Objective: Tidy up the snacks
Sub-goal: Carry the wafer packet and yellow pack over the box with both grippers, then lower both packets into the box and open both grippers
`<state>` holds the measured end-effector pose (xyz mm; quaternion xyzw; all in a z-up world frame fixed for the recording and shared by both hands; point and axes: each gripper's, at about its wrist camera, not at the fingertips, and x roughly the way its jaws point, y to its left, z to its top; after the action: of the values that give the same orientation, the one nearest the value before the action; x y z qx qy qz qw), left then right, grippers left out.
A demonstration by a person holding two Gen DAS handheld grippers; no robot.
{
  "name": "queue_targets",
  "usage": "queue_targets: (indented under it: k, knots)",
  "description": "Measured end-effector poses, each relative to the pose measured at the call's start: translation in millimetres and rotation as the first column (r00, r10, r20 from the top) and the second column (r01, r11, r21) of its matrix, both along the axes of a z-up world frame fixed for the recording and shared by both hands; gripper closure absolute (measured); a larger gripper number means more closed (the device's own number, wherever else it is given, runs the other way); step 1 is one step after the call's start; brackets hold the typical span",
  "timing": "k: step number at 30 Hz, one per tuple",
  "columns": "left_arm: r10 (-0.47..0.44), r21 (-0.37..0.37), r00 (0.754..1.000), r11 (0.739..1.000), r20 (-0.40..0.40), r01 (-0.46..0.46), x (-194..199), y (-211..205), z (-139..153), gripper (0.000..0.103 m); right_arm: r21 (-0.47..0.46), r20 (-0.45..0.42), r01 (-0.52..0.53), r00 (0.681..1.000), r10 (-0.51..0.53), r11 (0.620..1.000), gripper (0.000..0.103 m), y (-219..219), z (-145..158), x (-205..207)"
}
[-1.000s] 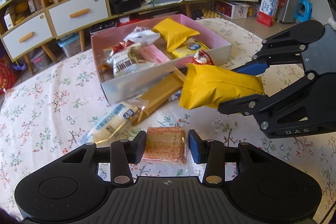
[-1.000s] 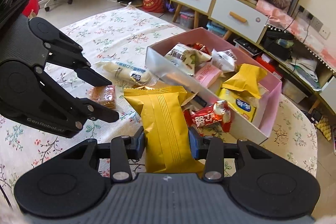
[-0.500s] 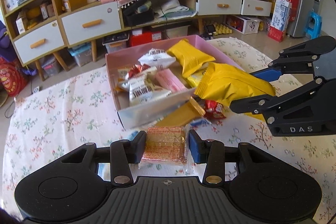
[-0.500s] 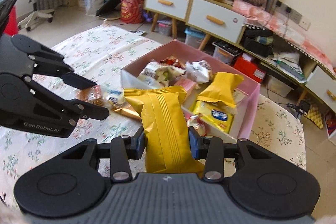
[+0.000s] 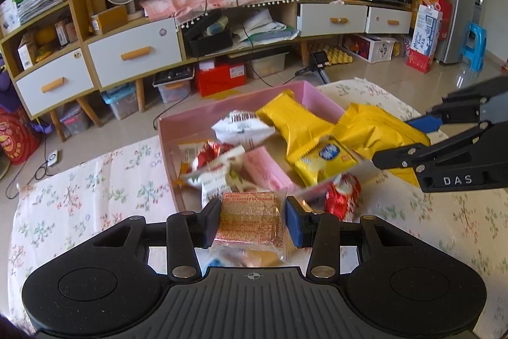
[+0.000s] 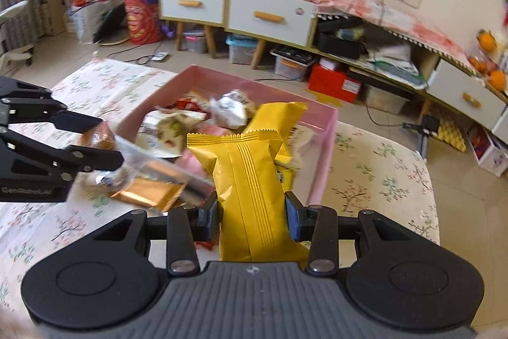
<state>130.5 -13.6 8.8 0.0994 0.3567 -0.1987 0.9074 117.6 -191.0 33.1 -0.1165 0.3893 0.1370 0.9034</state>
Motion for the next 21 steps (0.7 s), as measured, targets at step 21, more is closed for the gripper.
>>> queue_targets:
  k: [21]
  knots:
    - [-0.041, 0.012, 0.998, 0.999, -0.051, 0.042, 56.3, -58.9, -40.1, 0.062, 0.024, -0.099, 0.249, 0.964, -0.245, 0.968, 0.065, -12.0, -20.8, 86.4]
